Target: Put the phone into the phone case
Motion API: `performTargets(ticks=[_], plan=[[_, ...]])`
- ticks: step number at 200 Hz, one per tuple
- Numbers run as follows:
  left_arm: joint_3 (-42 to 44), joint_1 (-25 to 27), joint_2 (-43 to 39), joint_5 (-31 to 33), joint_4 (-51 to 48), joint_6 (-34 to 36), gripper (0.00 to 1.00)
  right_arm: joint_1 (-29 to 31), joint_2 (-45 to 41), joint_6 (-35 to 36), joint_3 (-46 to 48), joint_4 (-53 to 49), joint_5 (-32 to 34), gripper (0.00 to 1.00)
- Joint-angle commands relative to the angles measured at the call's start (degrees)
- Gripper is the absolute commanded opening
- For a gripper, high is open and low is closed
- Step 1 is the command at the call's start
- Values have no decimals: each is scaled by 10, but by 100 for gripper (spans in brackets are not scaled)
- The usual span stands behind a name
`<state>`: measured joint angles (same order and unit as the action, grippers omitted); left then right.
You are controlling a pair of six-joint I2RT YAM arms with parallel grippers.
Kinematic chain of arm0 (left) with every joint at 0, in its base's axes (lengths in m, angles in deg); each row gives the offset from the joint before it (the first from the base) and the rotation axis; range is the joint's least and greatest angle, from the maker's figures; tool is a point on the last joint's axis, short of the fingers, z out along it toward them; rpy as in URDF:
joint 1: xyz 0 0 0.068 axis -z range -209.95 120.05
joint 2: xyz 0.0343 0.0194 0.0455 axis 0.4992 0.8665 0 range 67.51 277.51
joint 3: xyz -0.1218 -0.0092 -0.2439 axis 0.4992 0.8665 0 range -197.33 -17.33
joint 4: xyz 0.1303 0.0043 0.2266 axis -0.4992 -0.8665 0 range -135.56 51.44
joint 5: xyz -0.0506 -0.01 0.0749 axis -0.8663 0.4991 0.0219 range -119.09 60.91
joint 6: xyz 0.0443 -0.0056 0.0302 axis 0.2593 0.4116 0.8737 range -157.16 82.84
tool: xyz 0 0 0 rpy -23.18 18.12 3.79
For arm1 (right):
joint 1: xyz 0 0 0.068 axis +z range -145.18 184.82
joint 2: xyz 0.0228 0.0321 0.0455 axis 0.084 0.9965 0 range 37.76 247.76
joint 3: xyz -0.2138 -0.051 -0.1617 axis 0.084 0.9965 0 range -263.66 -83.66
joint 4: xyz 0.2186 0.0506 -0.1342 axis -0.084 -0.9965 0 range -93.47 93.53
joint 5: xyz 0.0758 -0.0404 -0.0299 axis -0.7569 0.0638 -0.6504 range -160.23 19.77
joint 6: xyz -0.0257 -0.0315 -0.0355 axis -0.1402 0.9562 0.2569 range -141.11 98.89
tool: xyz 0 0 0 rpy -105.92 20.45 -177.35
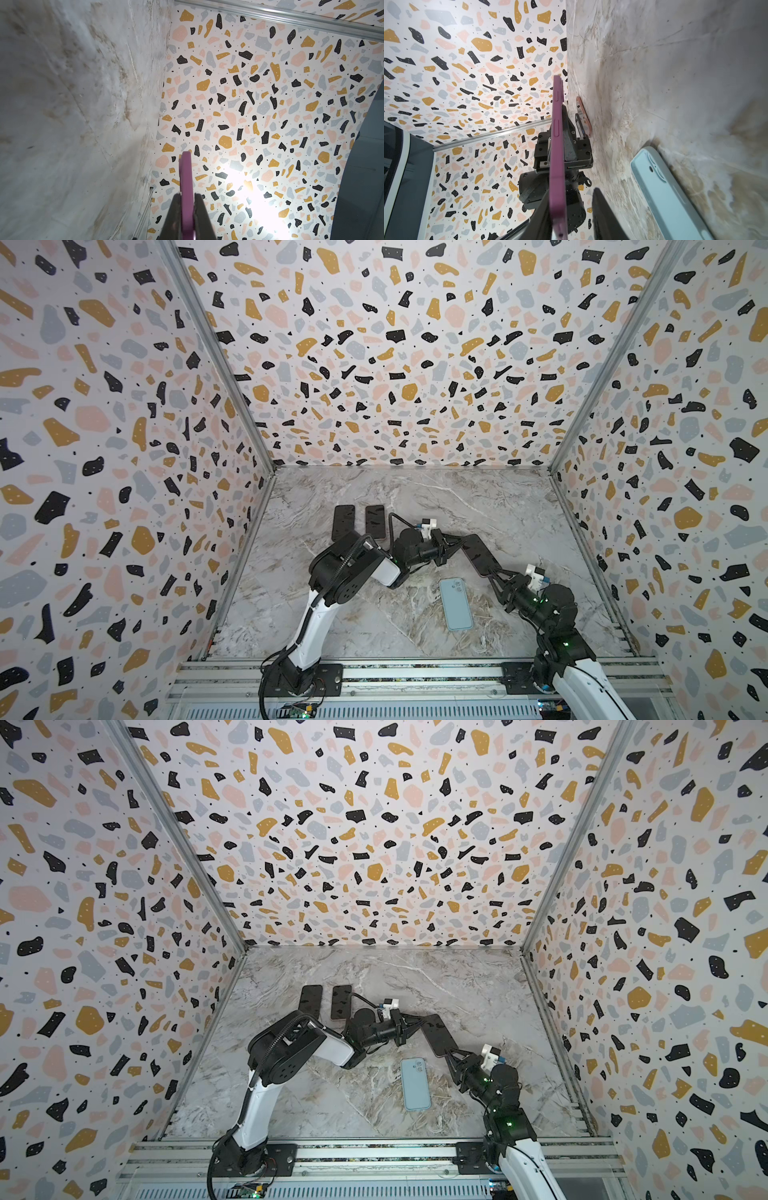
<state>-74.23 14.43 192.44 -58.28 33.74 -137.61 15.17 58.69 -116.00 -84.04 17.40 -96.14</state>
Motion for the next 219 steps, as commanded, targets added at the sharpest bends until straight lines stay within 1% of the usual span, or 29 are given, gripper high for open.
performTargets(ticks=[1,62,93,114,125,133,141,149,160,170,185,197,207,219], plan=[[5,2,-29,-1,65,-11,0,-3,-5,0,-7,15,15,29],[7,1,-31,1,55,-1,0,-3,2,1,-15,18,12,16],[6,2,-40,2,25,18,0,-3,8,4,-21,24,7,8],[9,2,-53,0,-15,48,0,-5,19,8,-28,23,-1,5],[14,3,-64,-1,-40,69,16,-8,24,9,-31,21,-5,4],[22,3,-73,1,-58,84,26,-10,29,12,-35,13,-8,3],[30,2,-83,2,-77,102,34,-14,33,18,-41,3,-11,2],[35,1,-94,-2,-102,123,40,-18,39,27,-48,-8,-13,1],[39,-5,-112,-10,-150,163,44,-25,48,41,-60,-27,-17,0],[43,-9,-134,-10,-223,217,46,-34,59,56,-71,-35,-23,0],[34,-13,-174,3,-379,338,47,-53,82,81,-89,-44,-42,0],[8,-11,-197,30,-520,449,48,-73,108,106,-105,-46,-65,0],[-22,-9,-209,65,-646,536,48,-92,132,128,-116,-49,-88,0],[-54,-4,-217,112,-753,614,49,-114,159,145,-122,-37,-118,0]])
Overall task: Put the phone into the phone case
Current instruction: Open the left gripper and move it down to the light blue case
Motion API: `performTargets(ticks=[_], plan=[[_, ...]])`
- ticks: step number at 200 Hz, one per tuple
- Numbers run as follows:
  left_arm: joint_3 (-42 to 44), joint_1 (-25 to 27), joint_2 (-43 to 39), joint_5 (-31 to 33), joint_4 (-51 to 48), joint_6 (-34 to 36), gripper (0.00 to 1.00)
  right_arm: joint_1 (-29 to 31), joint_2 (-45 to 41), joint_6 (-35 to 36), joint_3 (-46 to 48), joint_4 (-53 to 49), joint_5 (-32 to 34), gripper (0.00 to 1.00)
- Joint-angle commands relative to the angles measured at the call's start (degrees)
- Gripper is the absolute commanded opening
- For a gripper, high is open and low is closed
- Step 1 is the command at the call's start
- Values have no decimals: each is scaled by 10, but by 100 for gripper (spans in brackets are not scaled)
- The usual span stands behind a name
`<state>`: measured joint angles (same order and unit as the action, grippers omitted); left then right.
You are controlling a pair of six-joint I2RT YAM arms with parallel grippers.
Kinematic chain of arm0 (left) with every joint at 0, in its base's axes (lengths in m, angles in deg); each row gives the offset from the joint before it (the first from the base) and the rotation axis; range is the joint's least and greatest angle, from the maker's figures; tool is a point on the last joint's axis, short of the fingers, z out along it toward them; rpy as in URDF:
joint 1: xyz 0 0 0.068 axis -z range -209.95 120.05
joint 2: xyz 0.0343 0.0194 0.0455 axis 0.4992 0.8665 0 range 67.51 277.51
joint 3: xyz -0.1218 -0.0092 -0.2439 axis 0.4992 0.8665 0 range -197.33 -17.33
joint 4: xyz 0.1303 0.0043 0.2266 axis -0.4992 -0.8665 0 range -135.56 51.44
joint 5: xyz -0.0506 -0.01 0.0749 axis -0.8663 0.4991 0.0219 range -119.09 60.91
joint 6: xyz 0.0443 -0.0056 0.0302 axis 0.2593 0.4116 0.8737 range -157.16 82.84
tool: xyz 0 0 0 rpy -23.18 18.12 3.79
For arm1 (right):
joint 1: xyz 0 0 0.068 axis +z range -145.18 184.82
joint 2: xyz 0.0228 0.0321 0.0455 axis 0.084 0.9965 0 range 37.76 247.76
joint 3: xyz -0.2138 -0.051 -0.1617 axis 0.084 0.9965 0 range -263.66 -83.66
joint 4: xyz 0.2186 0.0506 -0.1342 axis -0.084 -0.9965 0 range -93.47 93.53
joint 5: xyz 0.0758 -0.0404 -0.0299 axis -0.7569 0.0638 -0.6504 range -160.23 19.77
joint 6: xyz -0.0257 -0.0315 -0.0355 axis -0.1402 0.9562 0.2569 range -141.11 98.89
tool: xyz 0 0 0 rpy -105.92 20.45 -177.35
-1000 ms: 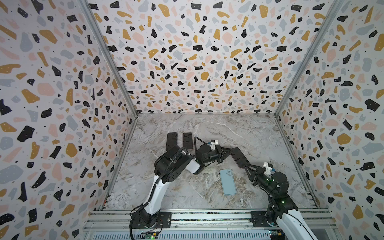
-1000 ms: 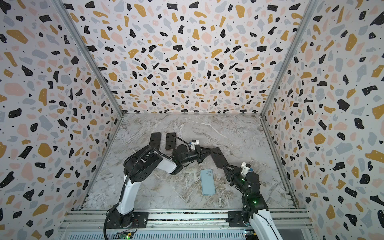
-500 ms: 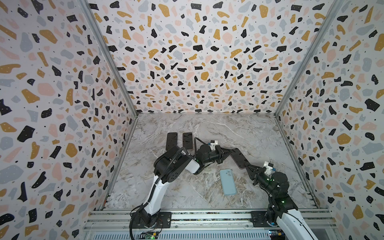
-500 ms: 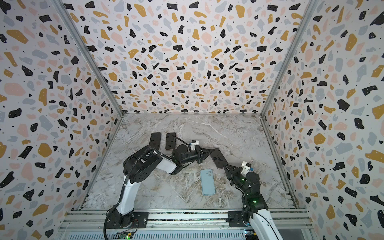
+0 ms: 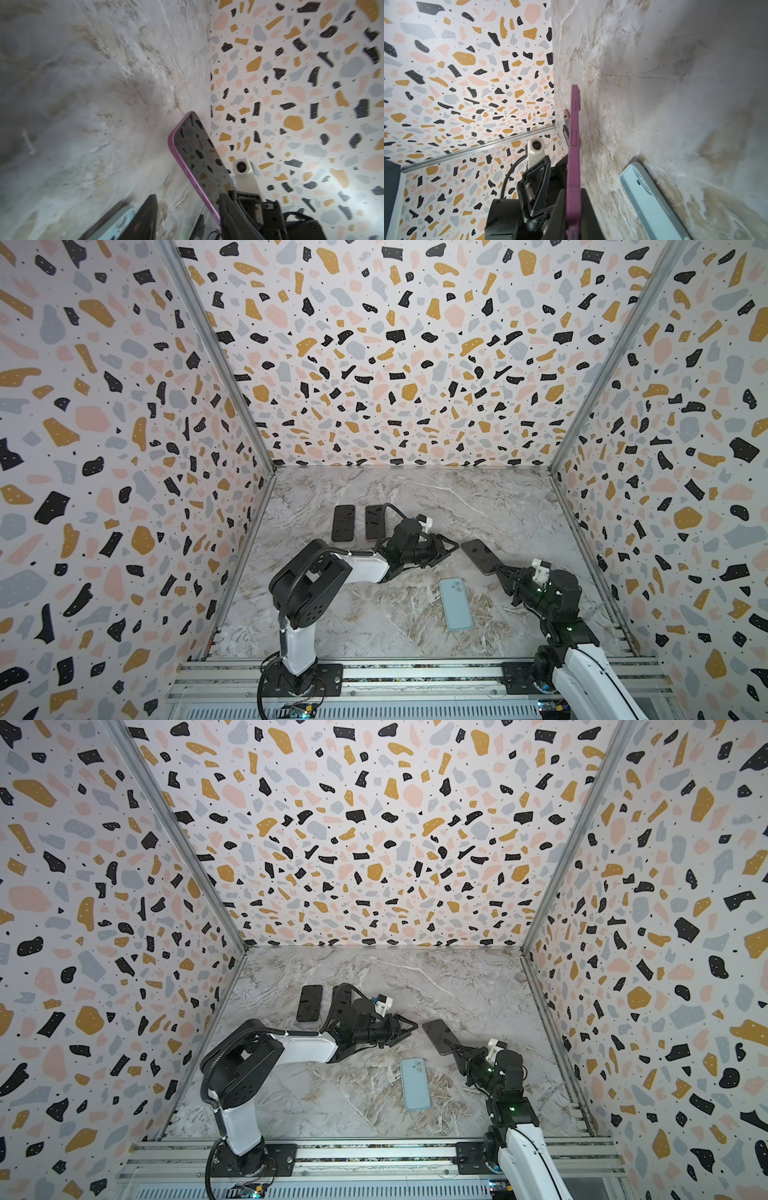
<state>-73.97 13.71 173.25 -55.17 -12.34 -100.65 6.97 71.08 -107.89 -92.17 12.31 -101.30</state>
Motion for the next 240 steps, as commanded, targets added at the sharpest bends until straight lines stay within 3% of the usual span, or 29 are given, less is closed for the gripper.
performTargets(ticks=[1,32,98,177,240], plan=[[-58,3,-25,84,-299,250,49,-34,37,64,-40,15,-69,0],[-98,19,-28,145,-412,368,49,-76,89,105,-49,50,-113,0],[-212,88,40,226,-524,491,46,-99,170,179,-82,57,-181,0],[-232,123,72,212,-540,532,45,-123,265,233,-98,96,-273,0],[-258,131,107,244,-546,531,36,-134,264,240,-88,105,-281,0]])
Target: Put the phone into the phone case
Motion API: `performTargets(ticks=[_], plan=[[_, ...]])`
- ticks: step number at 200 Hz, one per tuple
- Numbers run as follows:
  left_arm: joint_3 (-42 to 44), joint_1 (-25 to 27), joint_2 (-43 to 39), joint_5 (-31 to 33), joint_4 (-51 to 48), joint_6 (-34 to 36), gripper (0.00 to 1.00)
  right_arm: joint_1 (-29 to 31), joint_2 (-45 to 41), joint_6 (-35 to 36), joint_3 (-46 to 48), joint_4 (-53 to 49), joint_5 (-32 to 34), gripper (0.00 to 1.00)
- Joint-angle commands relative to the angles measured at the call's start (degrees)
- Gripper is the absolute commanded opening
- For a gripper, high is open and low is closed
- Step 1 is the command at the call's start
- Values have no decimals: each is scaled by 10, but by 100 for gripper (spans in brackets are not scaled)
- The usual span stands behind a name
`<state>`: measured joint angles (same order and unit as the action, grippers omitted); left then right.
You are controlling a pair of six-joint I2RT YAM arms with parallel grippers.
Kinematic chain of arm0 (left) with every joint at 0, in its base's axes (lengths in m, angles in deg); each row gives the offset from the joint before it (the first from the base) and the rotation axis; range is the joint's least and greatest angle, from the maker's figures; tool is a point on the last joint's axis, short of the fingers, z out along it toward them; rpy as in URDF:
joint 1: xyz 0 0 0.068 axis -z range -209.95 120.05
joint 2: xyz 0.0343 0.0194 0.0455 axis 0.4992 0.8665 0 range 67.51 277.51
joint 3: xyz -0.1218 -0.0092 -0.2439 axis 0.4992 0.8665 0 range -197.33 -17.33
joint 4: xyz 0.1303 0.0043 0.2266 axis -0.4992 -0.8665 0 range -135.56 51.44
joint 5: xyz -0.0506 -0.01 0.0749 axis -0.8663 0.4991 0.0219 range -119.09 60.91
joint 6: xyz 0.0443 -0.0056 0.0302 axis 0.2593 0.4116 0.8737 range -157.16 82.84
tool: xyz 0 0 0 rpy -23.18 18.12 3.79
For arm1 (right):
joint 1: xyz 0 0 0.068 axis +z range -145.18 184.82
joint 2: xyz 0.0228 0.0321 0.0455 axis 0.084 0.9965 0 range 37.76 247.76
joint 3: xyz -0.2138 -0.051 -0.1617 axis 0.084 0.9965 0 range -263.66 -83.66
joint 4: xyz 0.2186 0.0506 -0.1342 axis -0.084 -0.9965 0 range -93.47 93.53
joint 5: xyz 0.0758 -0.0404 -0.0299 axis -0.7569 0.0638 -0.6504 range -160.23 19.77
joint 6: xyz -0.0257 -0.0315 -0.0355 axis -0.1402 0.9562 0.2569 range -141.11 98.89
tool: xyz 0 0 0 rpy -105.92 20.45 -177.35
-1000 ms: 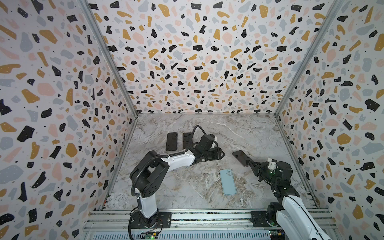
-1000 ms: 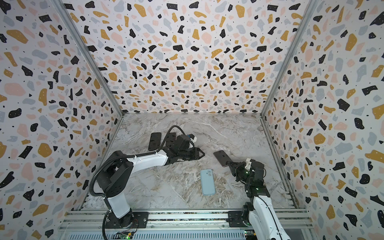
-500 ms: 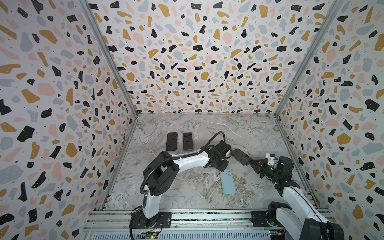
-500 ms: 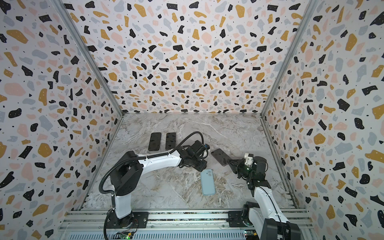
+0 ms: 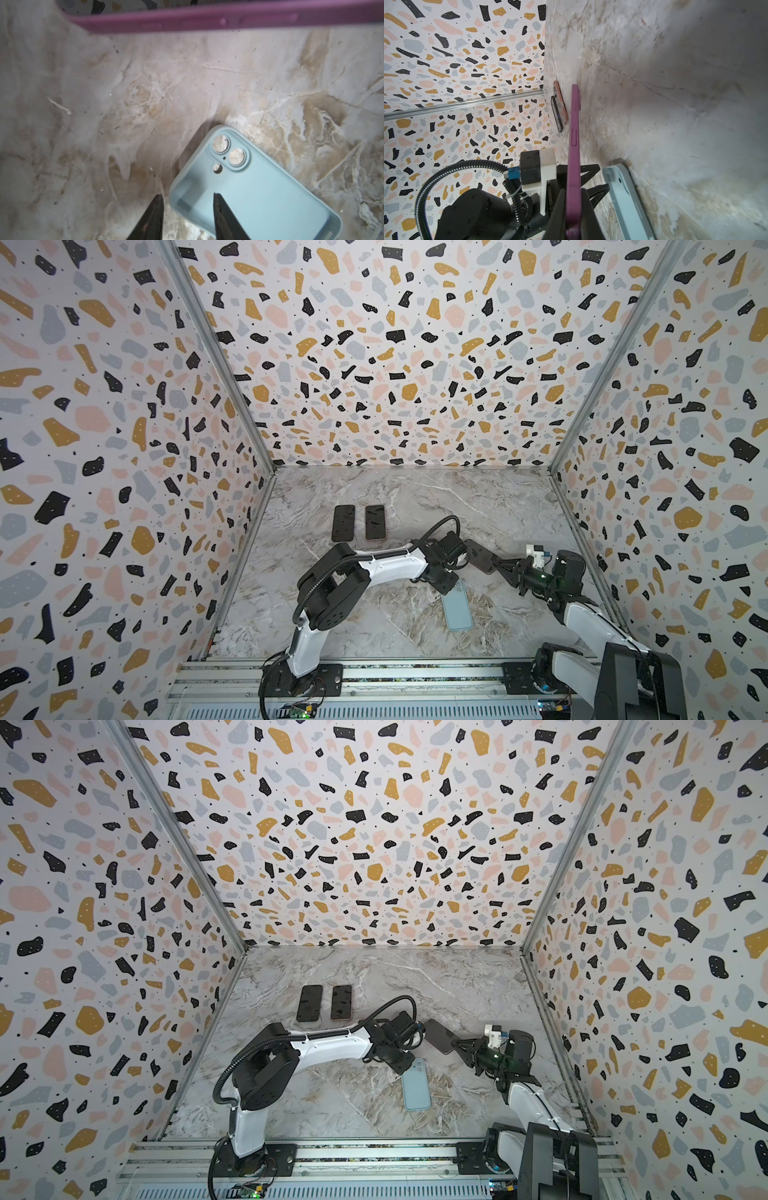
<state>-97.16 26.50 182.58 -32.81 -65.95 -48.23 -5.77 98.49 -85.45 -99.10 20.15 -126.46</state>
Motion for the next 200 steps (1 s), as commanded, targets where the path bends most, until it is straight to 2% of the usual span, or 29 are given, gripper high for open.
performTargets(ticks=[1,90,168,200], plan=[[-27,4,14,22,-10,7,36,-7,-10,16,-19,27,-30,0],[-23,5,14,30,0,-2,14,-18,-13,24,-15,18,-36,0],[0,5,-9,48,2,-5,8,-18,-14,28,-16,11,-35,0],[17,5,-25,55,2,-26,7,-17,-18,23,-24,6,-35,0]])
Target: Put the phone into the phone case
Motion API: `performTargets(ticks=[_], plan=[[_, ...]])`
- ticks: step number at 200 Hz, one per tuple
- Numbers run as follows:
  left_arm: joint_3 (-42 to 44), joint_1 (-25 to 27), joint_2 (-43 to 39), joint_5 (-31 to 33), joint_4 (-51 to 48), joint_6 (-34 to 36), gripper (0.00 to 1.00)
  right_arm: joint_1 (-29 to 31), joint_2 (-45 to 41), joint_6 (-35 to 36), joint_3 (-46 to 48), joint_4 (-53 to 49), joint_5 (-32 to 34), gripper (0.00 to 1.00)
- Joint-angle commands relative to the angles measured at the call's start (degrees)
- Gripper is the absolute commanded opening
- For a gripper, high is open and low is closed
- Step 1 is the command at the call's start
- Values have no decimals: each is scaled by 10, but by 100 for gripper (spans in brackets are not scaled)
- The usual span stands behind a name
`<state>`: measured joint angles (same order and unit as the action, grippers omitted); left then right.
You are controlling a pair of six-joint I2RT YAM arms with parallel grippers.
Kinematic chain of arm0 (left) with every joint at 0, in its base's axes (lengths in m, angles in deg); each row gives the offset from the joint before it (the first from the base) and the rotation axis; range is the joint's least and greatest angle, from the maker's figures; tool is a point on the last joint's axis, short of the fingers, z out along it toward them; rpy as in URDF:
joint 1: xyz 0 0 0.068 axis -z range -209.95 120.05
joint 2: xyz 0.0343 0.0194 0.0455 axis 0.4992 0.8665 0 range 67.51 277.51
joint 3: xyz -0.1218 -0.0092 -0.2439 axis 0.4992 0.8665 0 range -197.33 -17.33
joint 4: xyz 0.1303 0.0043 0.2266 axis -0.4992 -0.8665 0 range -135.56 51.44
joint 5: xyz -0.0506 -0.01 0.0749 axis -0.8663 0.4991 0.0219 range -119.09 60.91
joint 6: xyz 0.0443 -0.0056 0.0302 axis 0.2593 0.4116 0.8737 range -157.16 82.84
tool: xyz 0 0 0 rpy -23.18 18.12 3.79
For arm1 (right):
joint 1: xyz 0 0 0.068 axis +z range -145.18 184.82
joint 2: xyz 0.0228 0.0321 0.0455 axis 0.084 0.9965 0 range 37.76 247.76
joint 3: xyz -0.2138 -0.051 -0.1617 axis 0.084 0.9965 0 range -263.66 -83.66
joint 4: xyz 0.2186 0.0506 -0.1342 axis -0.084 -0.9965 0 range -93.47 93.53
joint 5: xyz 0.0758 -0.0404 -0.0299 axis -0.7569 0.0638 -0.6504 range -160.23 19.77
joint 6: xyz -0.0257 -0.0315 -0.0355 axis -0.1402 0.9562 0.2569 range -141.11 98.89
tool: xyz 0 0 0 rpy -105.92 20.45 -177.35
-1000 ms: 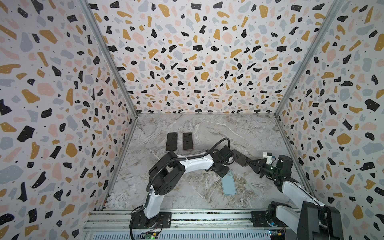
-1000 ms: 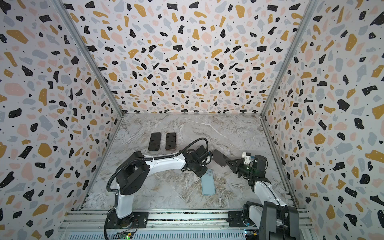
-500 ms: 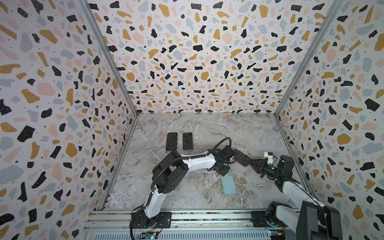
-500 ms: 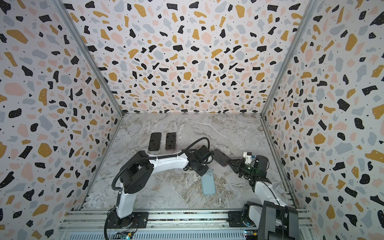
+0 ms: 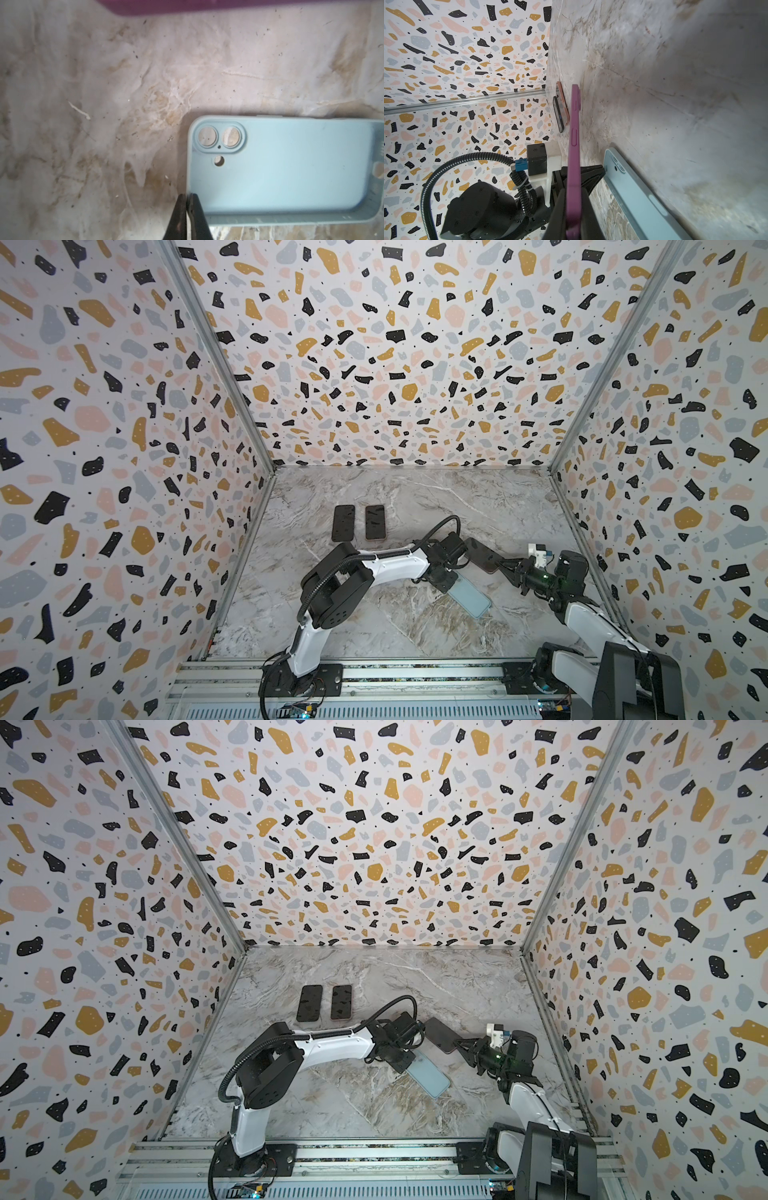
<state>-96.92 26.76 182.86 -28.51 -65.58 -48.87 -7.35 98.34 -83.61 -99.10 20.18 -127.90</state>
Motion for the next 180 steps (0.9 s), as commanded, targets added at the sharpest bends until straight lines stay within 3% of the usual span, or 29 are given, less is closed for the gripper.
performTargets(ticks=[1,101,180], plan=[[15,3,-29,12,-1,-21,7,-1,-16,5,-24,5,-21,0],[148,-60,-140,-18,53,-131,5,46,-32,49,-50,-80,-27,0],[274,-89,-239,-13,80,-191,5,155,11,96,-87,-145,-21,0]])
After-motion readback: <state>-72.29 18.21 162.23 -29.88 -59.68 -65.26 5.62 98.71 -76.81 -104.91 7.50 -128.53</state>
